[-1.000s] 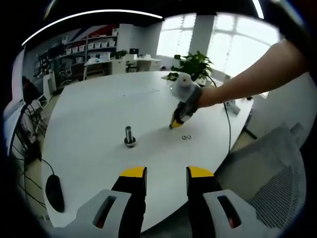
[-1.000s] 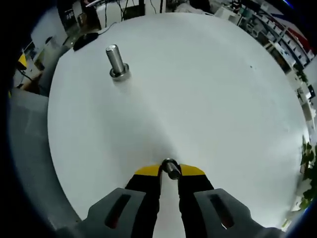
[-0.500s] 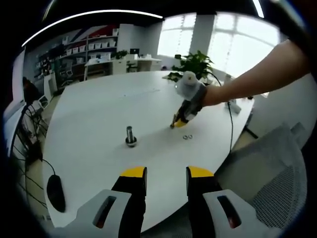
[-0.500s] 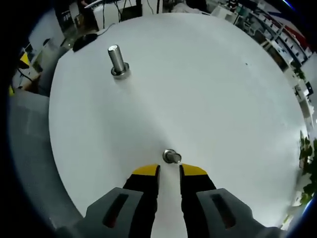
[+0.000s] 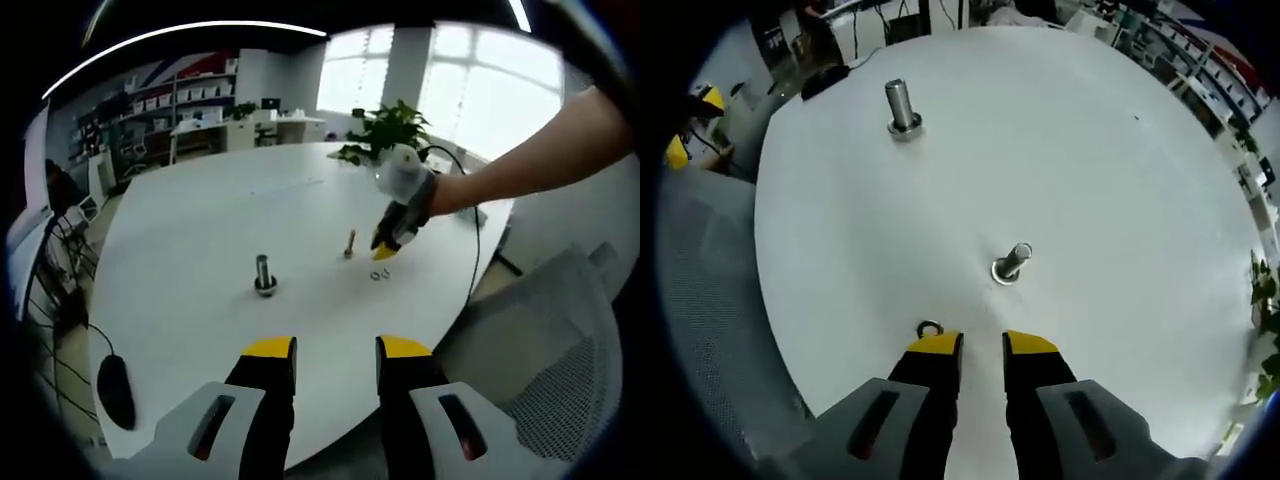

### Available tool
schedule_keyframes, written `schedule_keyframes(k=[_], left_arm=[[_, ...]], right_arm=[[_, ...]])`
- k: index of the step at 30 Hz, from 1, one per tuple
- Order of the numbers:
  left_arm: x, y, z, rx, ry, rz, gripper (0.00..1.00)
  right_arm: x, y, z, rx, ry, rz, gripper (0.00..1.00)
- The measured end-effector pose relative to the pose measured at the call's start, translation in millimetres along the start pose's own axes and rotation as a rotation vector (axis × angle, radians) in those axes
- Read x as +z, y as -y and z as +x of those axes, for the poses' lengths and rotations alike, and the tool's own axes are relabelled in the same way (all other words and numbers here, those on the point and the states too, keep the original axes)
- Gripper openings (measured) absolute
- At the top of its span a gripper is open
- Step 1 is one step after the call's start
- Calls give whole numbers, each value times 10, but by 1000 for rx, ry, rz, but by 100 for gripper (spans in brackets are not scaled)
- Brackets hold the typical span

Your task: Place the washer onto the threaded stud by aligning its center hole with the stud, sliding it down to the base, and recovering from edge contact or off-axis alignment until the washer reaches the visible bottom stop.

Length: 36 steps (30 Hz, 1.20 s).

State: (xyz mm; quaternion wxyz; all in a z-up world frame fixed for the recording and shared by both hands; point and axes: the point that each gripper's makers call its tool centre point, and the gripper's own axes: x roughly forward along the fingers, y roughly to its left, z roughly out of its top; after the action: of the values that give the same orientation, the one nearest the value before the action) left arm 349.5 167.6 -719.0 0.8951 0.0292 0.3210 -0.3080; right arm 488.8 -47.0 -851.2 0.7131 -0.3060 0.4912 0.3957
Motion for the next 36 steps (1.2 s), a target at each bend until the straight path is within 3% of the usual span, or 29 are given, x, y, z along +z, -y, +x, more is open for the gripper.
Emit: schedule_keyframes(k=[12, 22, 23, 27, 36], left_arm=[[-14, 2, 5, -1, -7, 4, 30], [-17, -5, 2, 2, -8, 3, 30], [-18, -6, 3, 2, -9, 3, 30], [-16, -5, 5, 0, -8, 2, 30], [-23, 10, 11, -7, -12, 3, 30]], right_arm=[[-135, -239, 50, 60, -18, -25, 21], [-232, -291, 102, 71, -50, -50, 21], [-193, -271, 103, 66, -26, -83, 21], [-213, -272, 94, 67, -24, -79, 20], [-201, -241, 107, 78, -76, -112, 16]])
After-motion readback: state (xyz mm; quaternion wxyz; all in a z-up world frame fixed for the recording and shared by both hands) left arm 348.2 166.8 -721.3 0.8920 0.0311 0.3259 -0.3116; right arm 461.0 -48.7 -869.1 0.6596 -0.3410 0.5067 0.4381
